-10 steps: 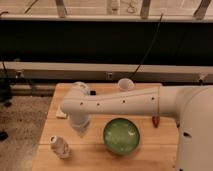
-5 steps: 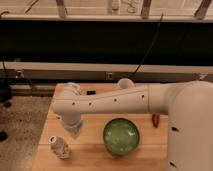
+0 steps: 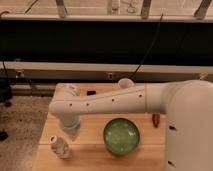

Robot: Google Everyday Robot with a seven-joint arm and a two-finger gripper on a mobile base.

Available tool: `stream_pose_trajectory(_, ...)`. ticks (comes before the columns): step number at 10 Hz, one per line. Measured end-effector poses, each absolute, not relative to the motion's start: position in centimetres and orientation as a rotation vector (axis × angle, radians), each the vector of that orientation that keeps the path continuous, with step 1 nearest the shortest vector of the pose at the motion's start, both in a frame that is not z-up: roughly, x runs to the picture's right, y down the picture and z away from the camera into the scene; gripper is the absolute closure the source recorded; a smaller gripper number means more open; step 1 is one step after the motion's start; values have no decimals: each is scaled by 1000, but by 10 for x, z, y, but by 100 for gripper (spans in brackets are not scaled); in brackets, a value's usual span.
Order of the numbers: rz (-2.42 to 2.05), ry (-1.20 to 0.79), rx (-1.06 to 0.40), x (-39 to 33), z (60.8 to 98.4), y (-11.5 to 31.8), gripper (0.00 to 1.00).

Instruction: Knock the bottle over

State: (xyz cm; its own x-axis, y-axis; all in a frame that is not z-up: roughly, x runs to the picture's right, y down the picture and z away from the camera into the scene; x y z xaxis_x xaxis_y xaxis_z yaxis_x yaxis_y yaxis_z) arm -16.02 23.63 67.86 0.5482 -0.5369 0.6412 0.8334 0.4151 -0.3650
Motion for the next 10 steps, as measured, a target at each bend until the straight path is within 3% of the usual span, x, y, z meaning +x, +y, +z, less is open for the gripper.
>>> stream_pose_trajectory(4,-958,-532,-699,-190,654,259,100)
stream_pose_trajectory(10,-988,-635,-628,-230,660,269,100)
